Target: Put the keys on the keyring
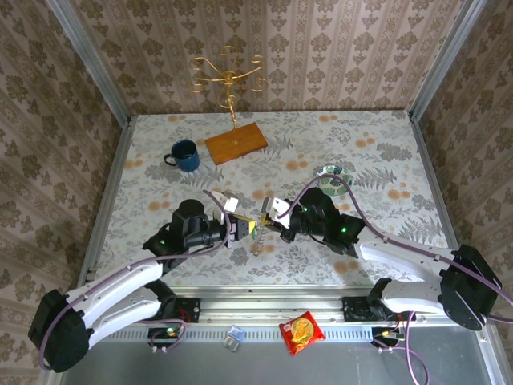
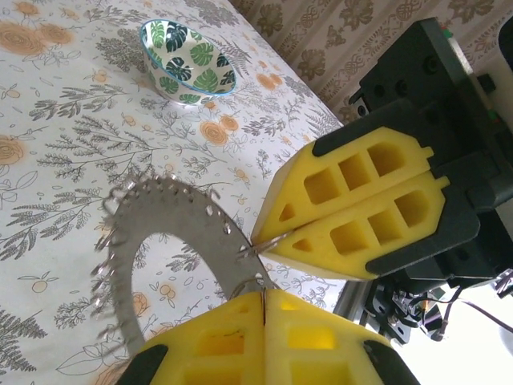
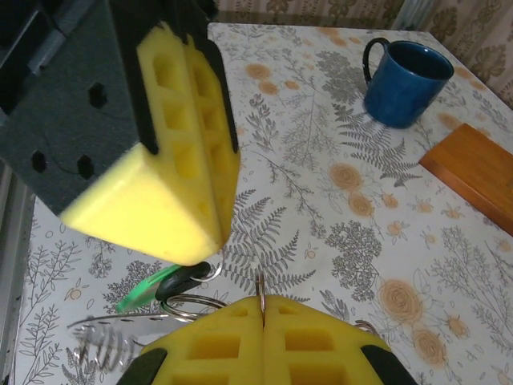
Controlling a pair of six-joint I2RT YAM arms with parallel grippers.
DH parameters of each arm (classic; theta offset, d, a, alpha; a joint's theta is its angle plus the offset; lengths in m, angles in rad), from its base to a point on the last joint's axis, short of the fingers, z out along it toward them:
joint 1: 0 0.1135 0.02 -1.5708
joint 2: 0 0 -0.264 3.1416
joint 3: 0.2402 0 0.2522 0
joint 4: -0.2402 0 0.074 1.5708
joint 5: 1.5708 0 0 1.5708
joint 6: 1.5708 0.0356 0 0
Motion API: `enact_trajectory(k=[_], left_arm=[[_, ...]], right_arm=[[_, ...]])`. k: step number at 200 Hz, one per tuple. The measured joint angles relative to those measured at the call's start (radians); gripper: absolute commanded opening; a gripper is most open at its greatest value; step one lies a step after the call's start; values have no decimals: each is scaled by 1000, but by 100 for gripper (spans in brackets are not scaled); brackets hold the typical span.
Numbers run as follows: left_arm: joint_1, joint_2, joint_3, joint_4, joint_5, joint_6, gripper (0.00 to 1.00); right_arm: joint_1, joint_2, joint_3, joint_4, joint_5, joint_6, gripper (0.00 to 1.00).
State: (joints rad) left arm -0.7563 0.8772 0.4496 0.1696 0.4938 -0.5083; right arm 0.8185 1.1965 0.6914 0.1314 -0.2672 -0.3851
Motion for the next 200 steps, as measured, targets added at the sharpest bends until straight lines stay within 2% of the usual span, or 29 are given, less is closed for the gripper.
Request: enact_trajectory(k=[60,200], left_arm=[[0,-42,-36,31,8,24,0],[0,-32,-59,99,8,33,0]], right_arm=[[21,14,0,0,-2,-36,0],[45,43,3,-3,2,-39,0]])
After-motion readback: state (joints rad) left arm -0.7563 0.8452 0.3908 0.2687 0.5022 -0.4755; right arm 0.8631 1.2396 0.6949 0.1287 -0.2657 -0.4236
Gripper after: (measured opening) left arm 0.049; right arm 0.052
